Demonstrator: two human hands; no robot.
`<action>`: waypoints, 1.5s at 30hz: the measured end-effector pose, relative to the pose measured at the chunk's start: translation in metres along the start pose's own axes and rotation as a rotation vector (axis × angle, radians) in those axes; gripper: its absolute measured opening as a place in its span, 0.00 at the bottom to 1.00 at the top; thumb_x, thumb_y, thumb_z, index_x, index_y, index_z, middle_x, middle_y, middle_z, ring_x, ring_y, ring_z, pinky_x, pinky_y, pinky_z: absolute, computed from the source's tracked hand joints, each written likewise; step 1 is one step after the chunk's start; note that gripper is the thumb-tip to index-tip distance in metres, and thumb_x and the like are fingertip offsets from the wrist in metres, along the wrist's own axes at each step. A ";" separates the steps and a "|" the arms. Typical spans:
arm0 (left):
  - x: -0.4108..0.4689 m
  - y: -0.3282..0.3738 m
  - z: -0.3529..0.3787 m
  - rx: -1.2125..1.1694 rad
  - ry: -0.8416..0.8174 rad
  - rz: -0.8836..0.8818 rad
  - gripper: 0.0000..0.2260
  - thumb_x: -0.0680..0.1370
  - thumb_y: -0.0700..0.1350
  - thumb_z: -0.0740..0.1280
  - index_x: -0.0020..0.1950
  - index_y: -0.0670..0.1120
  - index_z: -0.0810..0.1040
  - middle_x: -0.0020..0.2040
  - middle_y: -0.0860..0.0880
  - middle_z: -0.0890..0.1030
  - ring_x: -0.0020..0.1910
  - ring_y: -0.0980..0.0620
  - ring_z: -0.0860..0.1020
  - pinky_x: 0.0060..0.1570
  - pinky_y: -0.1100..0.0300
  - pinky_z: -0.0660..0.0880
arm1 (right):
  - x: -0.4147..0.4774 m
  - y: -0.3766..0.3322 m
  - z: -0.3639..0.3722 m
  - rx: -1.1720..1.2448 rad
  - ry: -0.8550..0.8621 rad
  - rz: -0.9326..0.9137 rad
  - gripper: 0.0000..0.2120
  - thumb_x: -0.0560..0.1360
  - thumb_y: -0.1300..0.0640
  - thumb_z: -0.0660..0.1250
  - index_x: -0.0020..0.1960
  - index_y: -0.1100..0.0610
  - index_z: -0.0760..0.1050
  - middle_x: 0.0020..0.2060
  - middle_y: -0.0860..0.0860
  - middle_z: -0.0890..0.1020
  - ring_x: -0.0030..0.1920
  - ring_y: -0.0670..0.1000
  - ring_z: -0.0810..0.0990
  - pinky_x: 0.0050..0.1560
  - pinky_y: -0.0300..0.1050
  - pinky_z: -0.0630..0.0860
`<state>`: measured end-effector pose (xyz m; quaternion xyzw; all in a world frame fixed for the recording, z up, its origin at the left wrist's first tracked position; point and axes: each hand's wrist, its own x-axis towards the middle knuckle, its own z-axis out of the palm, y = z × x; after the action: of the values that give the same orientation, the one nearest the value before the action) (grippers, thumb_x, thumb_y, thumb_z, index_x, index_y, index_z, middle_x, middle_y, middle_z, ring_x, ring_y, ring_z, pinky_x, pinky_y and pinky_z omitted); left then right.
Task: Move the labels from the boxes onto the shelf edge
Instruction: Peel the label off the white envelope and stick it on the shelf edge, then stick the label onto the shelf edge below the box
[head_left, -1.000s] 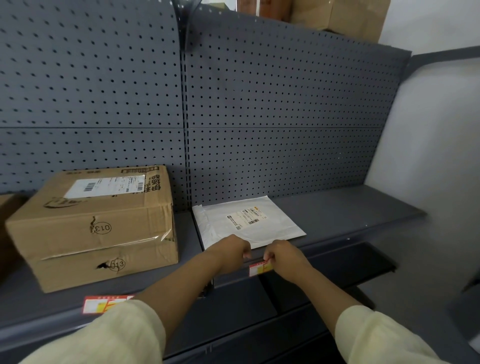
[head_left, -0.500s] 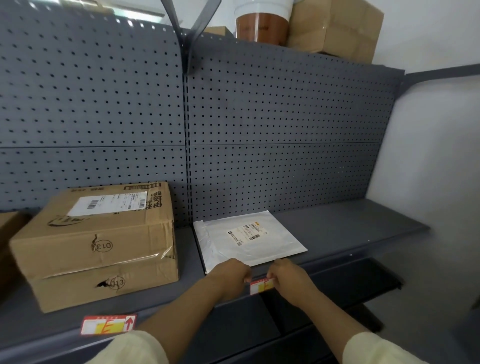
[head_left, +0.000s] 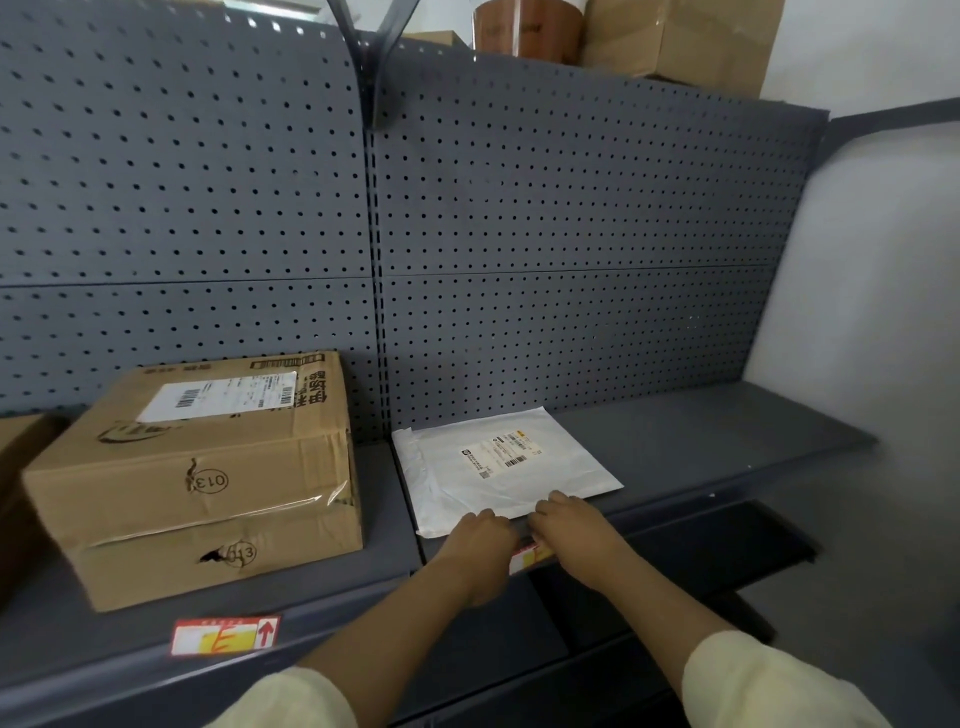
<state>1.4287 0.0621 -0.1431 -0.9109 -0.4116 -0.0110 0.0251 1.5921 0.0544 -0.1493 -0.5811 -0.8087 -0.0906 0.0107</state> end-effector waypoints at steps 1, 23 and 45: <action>0.000 0.001 0.001 0.011 -0.003 0.006 0.21 0.78 0.37 0.63 0.71 0.45 0.69 0.61 0.41 0.77 0.59 0.42 0.73 0.56 0.53 0.69 | -0.001 -0.001 0.002 0.026 -0.005 0.022 0.12 0.73 0.70 0.62 0.54 0.61 0.76 0.53 0.57 0.79 0.57 0.56 0.74 0.51 0.48 0.71; 0.005 0.019 -0.004 0.091 -0.103 -0.002 0.15 0.79 0.33 0.62 0.65 0.36 0.74 0.64 0.37 0.73 0.62 0.41 0.72 0.59 0.51 0.72 | -0.026 0.006 -0.010 0.105 0.009 0.170 0.13 0.74 0.67 0.64 0.58 0.60 0.75 0.58 0.55 0.76 0.57 0.55 0.76 0.56 0.47 0.75; -0.051 0.001 0.007 0.056 -0.035 -0.068 0.28 0.77 0.34 0.64 0.76 0.40 0.62 0.69 0.40 0.66 0.68 0.41 0.67 0.67 0.50 0.69 | -0.041 -0.030 0.001 0.010 -0.051 0.198 0.17 0.76 0.67 0.62 0.64 0.61 0.72 0.62 0.57 0.72 0.61 0.56 0.72 0.61 0.48 0.72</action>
<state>1.3963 0.0236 -0.1527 -0.8955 -0.4426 0.0156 0.0430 1.5776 0.0066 -0.1592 -0.6602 -0.7478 -0.0703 0.0020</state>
